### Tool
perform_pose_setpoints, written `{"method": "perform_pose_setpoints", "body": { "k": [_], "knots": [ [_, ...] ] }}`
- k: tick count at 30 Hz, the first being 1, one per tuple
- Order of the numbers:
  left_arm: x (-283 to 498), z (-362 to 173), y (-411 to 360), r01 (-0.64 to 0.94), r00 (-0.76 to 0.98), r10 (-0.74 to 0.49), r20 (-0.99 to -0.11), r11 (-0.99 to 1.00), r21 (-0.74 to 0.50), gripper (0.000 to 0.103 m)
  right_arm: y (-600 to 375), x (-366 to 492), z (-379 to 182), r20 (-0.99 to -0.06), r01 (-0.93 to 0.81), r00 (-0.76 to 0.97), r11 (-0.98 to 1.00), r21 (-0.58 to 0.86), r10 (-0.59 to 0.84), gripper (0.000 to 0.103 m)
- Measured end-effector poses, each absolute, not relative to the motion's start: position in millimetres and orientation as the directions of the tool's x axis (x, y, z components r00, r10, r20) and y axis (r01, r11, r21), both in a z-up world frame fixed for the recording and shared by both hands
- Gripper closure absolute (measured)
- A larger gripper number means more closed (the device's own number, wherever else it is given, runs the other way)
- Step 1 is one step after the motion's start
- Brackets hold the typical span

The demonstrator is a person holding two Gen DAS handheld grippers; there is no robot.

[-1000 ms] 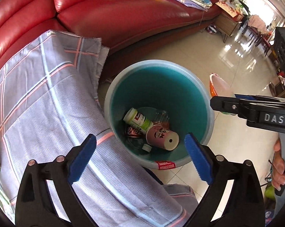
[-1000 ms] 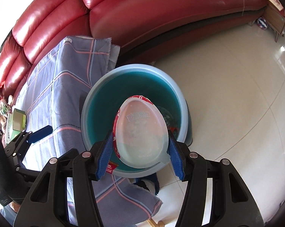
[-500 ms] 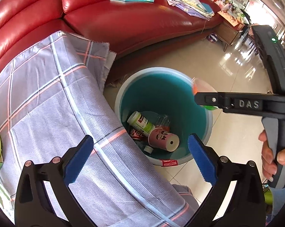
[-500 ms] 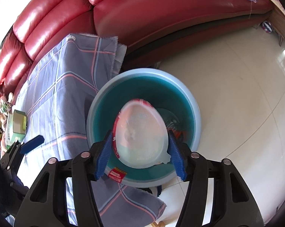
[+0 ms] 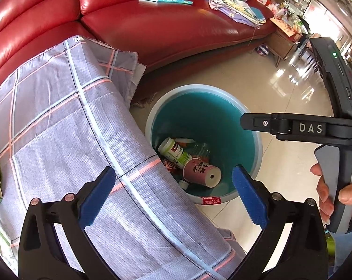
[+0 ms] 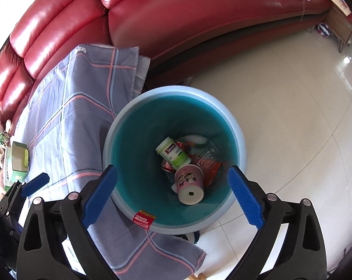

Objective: Collect trash
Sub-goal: 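Move both tools back over the table toward the green box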

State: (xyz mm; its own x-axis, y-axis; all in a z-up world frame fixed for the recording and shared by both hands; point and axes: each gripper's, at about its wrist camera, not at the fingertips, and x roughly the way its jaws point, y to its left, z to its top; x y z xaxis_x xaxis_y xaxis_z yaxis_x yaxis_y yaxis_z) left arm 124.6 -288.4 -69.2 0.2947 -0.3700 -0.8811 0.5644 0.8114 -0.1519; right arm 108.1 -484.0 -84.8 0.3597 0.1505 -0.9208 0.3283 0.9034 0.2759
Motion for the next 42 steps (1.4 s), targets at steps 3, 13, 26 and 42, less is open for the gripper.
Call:
{"method": "perform_pose_setpoints", "body": {
  "k": [3,13,26,42],
  "knots": [
    [124.0,-68.3,-286.6,0.561,0.295,-0.372,-0.88,0.813,-0.156,0.007,-481.2,107.7,-81.3,-0.923,0.323,0.358,0.909,0.264,0.141,0.006],
    [123.2,-60.6,-270.8,0.542,0.315,-0.378,-0.871,0.825,-0.162,0.007,-469.8,105.1,-69.0,-0.927,0.309,0.349,0.917,0.251,0.135,0.005],
    [131.3,-53.2,-196.0,0.405,0.37,-0.304,-0.878,0.903,-0.142,0.007,-412.9,113.0,-53.8,-0.927,0.223,0.343,0.945,0.239,0.153,0.005],
    [144.8,-49.3,-26.2,0.115,0.464,-0.145,-0.874,0.988,-0.103,0.007,-278.5,151.5,-44.0,-0.927,-0.002,0.306,0.973,0.229,0.219,0.004]
  ]
}}
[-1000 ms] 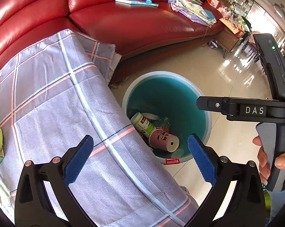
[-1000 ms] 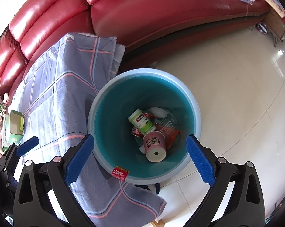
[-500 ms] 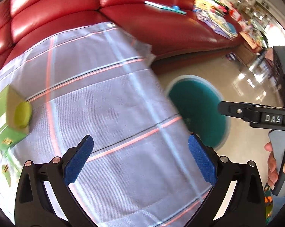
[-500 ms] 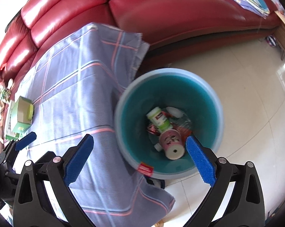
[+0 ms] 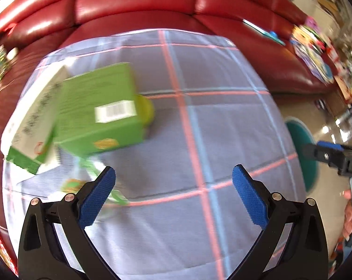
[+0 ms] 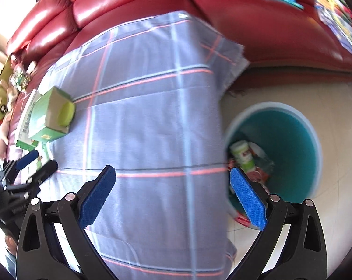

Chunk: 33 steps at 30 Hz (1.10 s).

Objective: Collect trash
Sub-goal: 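Move both tools back over the table toward the green box, then grasp the yellow round lid by its rim with the right tool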

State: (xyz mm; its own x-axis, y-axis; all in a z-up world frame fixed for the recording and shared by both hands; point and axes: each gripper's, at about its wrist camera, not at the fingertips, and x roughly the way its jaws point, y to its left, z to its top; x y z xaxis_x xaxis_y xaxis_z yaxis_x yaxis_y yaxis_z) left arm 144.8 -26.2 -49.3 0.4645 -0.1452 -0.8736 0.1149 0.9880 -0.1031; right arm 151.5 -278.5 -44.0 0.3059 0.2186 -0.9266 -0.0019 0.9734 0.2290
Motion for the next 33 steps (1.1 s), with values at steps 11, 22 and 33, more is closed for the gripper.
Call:
{"method": "perform_pose_setpoints", "body": {
  "k": [11,22,33],
  "knots": [
    [155.4,-55.9,46.3,0.014,0.477,-0.065,-0.876,0.998,-0.067,0.007,-185.6,197.9,-38.1,-0.902,-0.194,0.334,0.956,0.219,0.274,0.019],
    [174.6,-68.0,68.6,0.009,0.467,-0.061,-0.882,0.998,-0.064,0.007,-118.6,258.4,-71.4,-0.887,-0.246,0.138,0.883,0.4,0.44,0.052],
    [181.9,-76.9,73.7,0.046,0.452,-0.089,-0.888,0.996,-0.076,0.007,-90.2,280.6,-92.7,-0.863,-0.232,0.078,0.851,0.471,0.499,0.067]
  ]
}}
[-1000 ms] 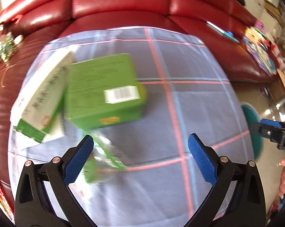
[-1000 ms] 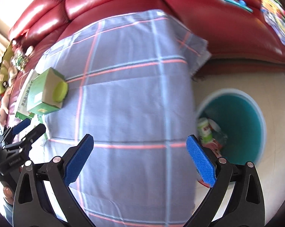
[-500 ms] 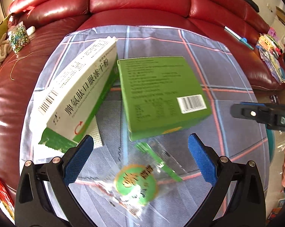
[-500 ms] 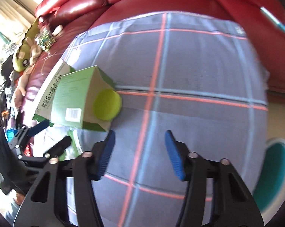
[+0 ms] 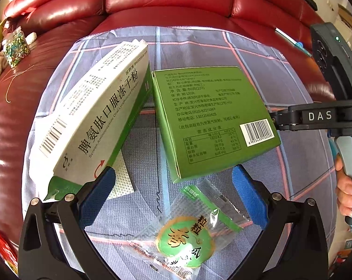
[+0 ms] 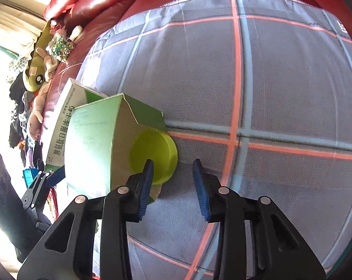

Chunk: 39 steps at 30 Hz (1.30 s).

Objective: Collect trash
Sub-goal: 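Grasp the yellow round lid by its rim with the right tool, then grasp the green box with the left tool while the right tool holds the yellow lid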

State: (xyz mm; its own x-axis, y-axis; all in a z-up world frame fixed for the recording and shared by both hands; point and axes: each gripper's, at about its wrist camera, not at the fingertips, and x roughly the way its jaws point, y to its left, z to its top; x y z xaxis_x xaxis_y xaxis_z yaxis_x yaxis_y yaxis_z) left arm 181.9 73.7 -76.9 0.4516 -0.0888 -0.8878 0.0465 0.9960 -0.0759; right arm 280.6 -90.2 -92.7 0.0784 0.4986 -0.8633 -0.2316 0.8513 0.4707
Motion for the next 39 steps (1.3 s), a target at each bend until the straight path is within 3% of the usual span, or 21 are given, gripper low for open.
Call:
{"method": "perform_pose_setpoints", "body": {
  "k": [6,9,13,27,39],
  "knots": [
    [189.1,-78.9,70.4,0.079,0.455,-0.098,-0.885,0.994,-0.069,0.007,-82.4,281.7,-95.1,-0.845,-0.225,0.064,0.832,0.506,0.531,0.067],
    [190.5,-79.1,68.1,0.092,0.455,-0.105,-0.884,0.993,-0.07,0.007,-78.6,279.3,-98.4,-0.834,-0.231,0.054,0.82,0.524,0.549,0.082],
    [189.9,-79.0,67.4,0.092,0.453,-0.11,-0.885,0.993,-0.076,0.007,-82.5,273.4,-93.0,-0.828,-0.23,0.08,0.818,0.527,0.555,0.086],
    [176.1,-62.9,44.2,0.105,0.483,-0.126,-0.866,0.991,-0.085,0.007,-159.1,253.3,-78.6,-0.869,-0.173,0.179,0.884,0.434,0.462,0.089],
    [204.4,-53.3,14.9,-0.025,0.497,0.029,-0.867,0.999,0.019,0.007,-200.1,228.6,-52.0,-0.889,-0.202,0.28,0.927,0.315,0.363,0.092]
  ]
}}
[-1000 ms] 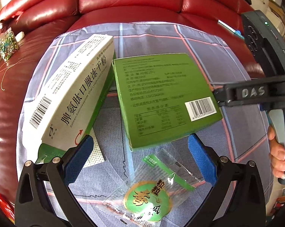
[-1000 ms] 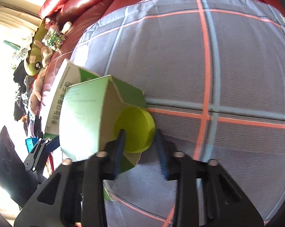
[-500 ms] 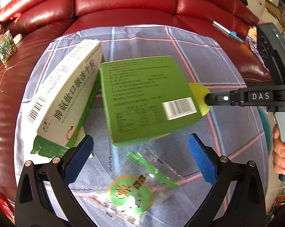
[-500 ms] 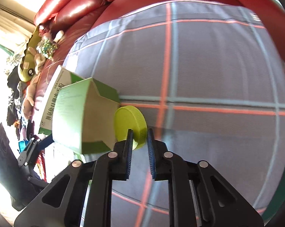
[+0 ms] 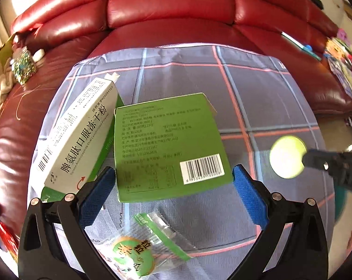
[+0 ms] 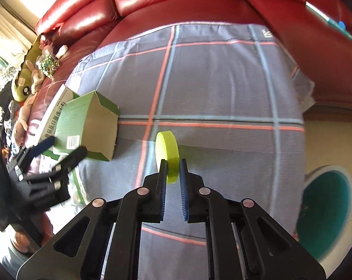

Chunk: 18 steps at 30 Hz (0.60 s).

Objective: Collect trash
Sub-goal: 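Grasp the green box with the left tool while the right tool holds the yellow lid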

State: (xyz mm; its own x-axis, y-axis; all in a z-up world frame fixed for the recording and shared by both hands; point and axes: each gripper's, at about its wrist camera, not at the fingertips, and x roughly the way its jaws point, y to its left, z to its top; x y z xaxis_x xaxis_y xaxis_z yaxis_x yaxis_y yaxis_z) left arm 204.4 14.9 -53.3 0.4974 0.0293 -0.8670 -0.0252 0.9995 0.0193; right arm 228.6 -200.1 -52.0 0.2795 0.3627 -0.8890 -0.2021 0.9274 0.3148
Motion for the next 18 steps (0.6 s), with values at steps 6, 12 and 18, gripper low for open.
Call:
{"method": "perform_pose_setpoints", "body": {
  "k": [6,12,18],
  "knots": [
    [222.7,-66.7,8.7,-0.084,0.471,0.149,-0.869,0.989,0.124,0.007,-204.0,220.8,-55.5,-0.897,-0.206,0.278,0.933,0.296,0.345,0.092],
    [217.3,-79.5,27.5,-0.056,0.441,0.014,-0.897,0.998,-0.012,0.011,-200.8,218.7,-55.7,-0.895,-0.219,0.272,0.928,0.3,0.353,0.092],
    [194.8,-68.6,15.0,0.076,0.473,-0.097,-0.876,0.995,-0.07,0.011,-200.9,218.2,-55.8,-0.894,-0.21,0.281,0.931,0.298,0.35,0.092]
  ]
}}
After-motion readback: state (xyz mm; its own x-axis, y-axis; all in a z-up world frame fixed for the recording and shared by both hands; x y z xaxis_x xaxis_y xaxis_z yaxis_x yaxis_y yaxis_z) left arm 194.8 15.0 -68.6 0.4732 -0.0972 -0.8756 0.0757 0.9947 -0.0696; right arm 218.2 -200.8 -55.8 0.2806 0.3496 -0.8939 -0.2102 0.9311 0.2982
